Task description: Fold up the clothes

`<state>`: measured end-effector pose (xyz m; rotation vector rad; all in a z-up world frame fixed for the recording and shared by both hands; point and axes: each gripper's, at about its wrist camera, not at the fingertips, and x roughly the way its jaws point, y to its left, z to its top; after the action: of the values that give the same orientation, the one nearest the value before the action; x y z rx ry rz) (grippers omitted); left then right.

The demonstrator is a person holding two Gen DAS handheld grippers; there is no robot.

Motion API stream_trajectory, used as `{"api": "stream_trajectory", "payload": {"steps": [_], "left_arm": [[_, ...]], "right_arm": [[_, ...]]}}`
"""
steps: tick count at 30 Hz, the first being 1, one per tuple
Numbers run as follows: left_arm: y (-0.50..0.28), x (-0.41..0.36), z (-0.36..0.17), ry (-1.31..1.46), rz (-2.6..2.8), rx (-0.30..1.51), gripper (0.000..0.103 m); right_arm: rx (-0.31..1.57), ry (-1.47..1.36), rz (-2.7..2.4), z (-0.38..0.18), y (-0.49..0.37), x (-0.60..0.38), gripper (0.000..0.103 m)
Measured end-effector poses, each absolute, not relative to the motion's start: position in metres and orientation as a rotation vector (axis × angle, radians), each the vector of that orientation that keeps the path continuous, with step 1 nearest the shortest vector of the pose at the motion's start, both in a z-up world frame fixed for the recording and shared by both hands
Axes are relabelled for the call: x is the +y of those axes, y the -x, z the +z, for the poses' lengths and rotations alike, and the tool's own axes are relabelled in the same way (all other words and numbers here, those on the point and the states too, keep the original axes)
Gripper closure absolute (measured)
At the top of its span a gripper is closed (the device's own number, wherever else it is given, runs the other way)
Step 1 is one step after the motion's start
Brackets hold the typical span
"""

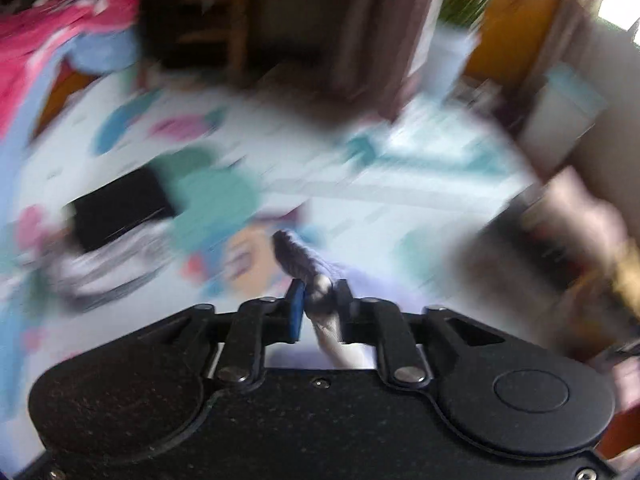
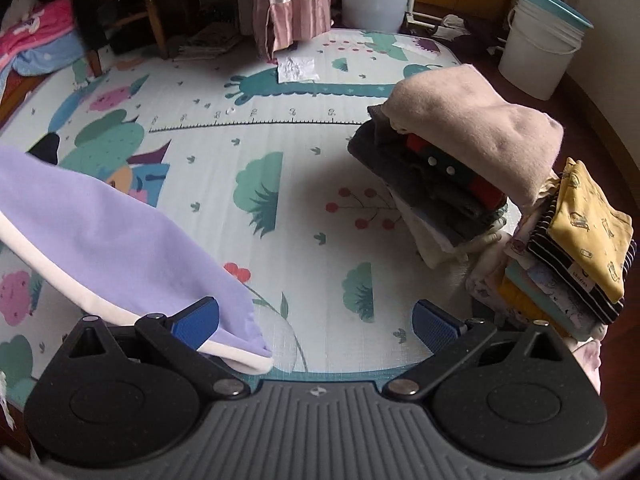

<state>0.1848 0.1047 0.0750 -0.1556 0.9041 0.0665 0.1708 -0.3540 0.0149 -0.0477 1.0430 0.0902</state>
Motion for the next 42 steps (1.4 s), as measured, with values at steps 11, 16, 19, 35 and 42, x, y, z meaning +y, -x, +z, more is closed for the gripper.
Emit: {"api": "stream_trajectory", "payload": {"steps": [11, 16, 19, 35, 42], "left_arm": [[-0.145, 0.134, 0.062, 0.105, 0.044, 0.948, 0.048], [-0.11, 0.124, 0.052, 0.09, -0.002, 0.96, 0.042], [-0.1, 0.118, 0.048, 0.147, -0.034, 0.971, 0.034], [-0.111, 0.113, -0.044, 0.064, -0.205, 1.239, 0.024], [-0.118, 0.109, -0.081, 0.027, -0.362, 1.228, 0.025]], "right_arm": [[1.018, 0.151, 0.193, 0.019, -0.172, -0.32, 0.005], [0.975, 0.18, 0.237, 0.027, -0.167, -0.302, 0.009], [1.0, 0.202, 0.243, 0.021, -0.168, -0.292, 0.008], [1.138, 0.411, 0.345, -0.031, -0.165, -0.239, 0.005], [1.151, 0.494, 0.456, -0.06, -0.167, -0.225, 0.004]]}}
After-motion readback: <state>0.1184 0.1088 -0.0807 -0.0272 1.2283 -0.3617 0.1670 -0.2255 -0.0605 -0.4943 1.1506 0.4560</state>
